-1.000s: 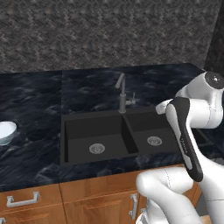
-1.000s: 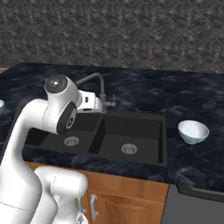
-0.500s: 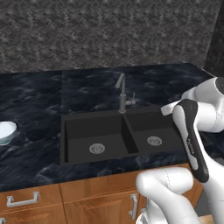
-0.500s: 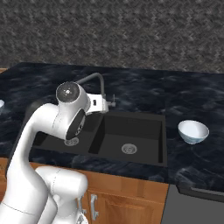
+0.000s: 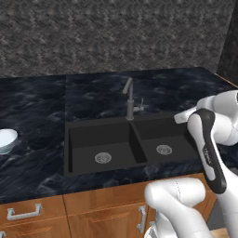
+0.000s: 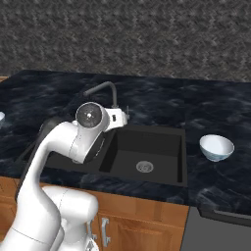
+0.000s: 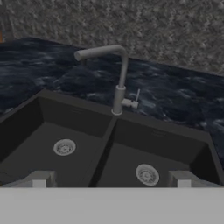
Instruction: Rinse each bowl for a few seconds and place them down in the sink or on the counter.
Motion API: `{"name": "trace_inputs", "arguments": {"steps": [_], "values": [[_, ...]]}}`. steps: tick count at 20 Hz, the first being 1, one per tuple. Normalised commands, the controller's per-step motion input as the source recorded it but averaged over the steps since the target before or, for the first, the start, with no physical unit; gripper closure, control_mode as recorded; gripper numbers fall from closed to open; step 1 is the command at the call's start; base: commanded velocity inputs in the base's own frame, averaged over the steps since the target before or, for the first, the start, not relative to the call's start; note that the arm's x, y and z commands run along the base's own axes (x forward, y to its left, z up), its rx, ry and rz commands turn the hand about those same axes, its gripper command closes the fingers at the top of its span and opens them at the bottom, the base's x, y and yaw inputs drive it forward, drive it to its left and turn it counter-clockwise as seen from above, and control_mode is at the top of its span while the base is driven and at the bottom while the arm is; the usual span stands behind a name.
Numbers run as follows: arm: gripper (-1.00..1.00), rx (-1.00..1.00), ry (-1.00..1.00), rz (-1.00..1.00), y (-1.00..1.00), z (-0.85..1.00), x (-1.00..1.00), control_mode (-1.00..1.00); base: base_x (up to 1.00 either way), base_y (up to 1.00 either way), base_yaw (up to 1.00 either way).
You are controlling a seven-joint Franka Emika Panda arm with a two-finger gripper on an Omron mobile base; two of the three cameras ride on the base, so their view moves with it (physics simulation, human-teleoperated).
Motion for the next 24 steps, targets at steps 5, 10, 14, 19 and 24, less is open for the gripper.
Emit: {"name": "trace_inputs", "arguments": {"steps": [5, 10, 14, 19, 24], "values": [[-1.00, 0.00, -0.13, 0.00, 0.00, -0.05, 0.23, -1.00, 0.00, 0.00, 0.00], [-1.00, 0.00, -0.15, 0.02, -0.02, -0.04, 0.16, -1.00, 0.00, 0.00, 0.00], [-1.00, 0.02, -0.14, 0.05, 0.00, -0.11, 0.18, -1.00, 0.00, 0.00, 0.00], [-1.00, 0.04, -0.12, 0.07, 0.00, -0.12, 0.27, -1.00, 0.00, 0.00, 0.00], [-1.00, 0.06, -0.02, 0.06, 0.00, -0.10, 0.30, -1.00, 0.00, 0.00, 0.00]]}}
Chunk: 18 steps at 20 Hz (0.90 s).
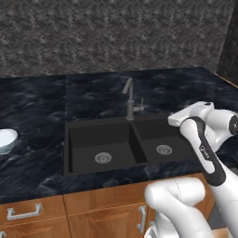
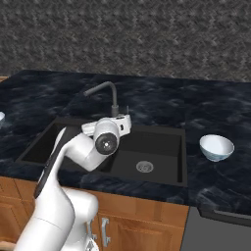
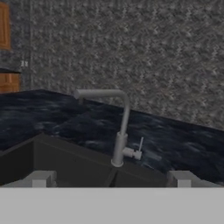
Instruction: Rinse each bowl for a few seconds and place them down in the sink or on the counter.
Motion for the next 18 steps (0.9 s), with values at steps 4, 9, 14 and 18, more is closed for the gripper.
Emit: {"name": "trace_inputs", "arguments": {"steps": [4, 9, 14, 18], "values": [[-1.00, 0.04, 0.00, 0.06, 0.00, -0.09, 0.36, -1.00, 0.00, 0.00, 0.00], [-1.00, 0.01, -0.01, 0.04, 0.00, -0.09, 0.31, -1.00, 0.00, 0.00, 0.00], [-1.00, 0.00, -0.09, 0.03, 0.00, -0.11, 0.30, -1.00, 0.00, 0.00, 0.00], [-1.00, 0.00, -0.10, 0.02, 0.00, -0.11, 0.36, -1.00, 0.00, 0.00, 0.00]]}}
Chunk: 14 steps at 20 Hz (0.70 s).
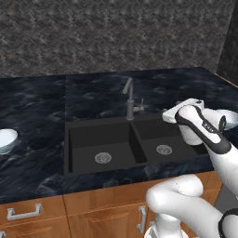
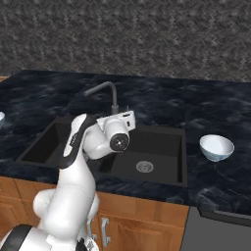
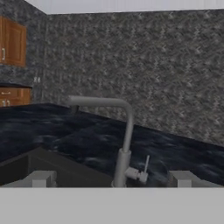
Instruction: Rinse each bowl for a few seconds and place them down in the sink or on the counter.
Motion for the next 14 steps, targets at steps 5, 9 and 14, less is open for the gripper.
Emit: {"name": "trace_inputs", "arguments": {"steps": [5, 9, 14], "values": [[-1.00, 0.00, -0.01, 0.01, 0.05, -0.09, 0.43, -1.00, 0.00, 0.00, 0.00], [-1.00, 0.00, 0.01, 0.02, 0.01, -0.03, 0.38, -1.00, 0.00, 0.00, 0.00], [-1.00, 0.00, 0.01, 0.02, 0.00, -0.04, 0.35, -1.00, 0.00, 0.00, 0.00]]}}
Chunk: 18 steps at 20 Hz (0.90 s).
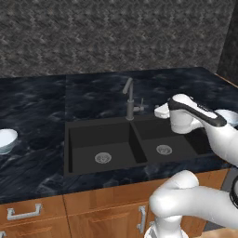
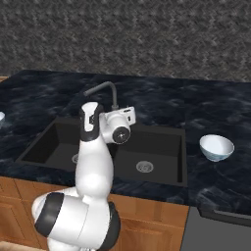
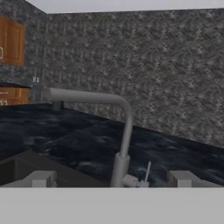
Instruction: Rinse each bowl for a few seconds and place them down in the sink or on the counter.
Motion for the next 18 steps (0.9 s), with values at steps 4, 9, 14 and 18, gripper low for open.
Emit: {"name": "trace_inputs", "arguments": {"steps": [4, 9, 14, 18], "values": [[-1.00, 0.00, 0.00, 0.02, 0.00, -0.12, 0.41, -1.00, 0.00, 0.00, 0.00], [-1.00, 0.01, 0.00, 0.03, 0.00, -0.18, 0.46, -1.00, 0.00, 0.00, 0.00], [-1.00, 0.00, 0.00, 0.03, 0.00, -0.22, 0.38, -1.00, 0.00, 0.00, 0.00], [-1.00, 0.00, 0.00, 0.03, 0.00, -0.25, 0.31, -1.00, 0.00, 0.00, 0.00]]}}
